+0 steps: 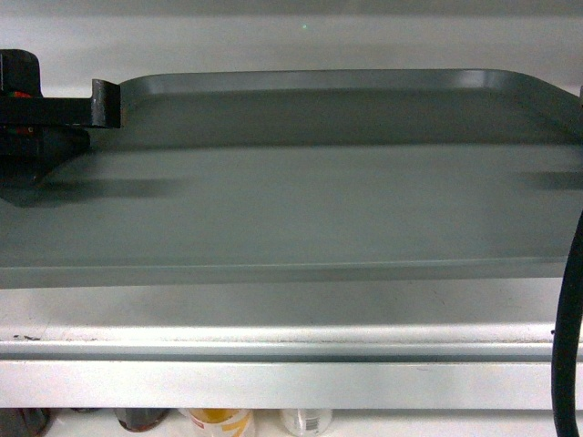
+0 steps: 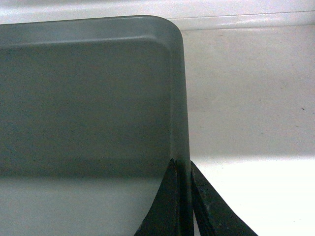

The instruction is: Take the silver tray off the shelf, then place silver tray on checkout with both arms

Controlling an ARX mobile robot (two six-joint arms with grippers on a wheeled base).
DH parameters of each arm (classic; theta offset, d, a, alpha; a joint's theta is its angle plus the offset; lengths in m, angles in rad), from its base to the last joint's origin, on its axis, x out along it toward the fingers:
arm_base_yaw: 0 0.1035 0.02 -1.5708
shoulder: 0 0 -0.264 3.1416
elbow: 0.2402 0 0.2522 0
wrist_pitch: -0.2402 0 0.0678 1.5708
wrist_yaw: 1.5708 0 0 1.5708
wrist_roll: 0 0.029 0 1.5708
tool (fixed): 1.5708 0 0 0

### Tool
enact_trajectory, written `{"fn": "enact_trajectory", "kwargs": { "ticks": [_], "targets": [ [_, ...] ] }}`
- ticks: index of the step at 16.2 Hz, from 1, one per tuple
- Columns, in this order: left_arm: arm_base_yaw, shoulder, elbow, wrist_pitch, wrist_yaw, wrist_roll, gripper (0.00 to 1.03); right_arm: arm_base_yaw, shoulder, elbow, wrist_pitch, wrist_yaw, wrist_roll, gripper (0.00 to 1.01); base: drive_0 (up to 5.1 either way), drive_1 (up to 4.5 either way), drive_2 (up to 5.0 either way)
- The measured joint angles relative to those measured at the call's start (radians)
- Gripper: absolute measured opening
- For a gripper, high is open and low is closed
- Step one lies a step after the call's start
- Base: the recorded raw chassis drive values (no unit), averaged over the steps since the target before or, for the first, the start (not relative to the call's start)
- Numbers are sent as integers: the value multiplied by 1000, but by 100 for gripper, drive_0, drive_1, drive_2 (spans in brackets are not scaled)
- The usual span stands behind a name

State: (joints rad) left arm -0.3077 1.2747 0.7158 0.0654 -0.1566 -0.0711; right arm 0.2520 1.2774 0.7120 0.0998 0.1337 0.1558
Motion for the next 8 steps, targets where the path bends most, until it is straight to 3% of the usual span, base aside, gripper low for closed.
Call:
{"fn": "enact_trajectory", "kwargs": {
  "ticks": [8],
  "targets": [
    [-11,-45,20,-54,-14,15,4,-9,-37,16,-60,-19,2,3,0,0,0]
  ]
}}
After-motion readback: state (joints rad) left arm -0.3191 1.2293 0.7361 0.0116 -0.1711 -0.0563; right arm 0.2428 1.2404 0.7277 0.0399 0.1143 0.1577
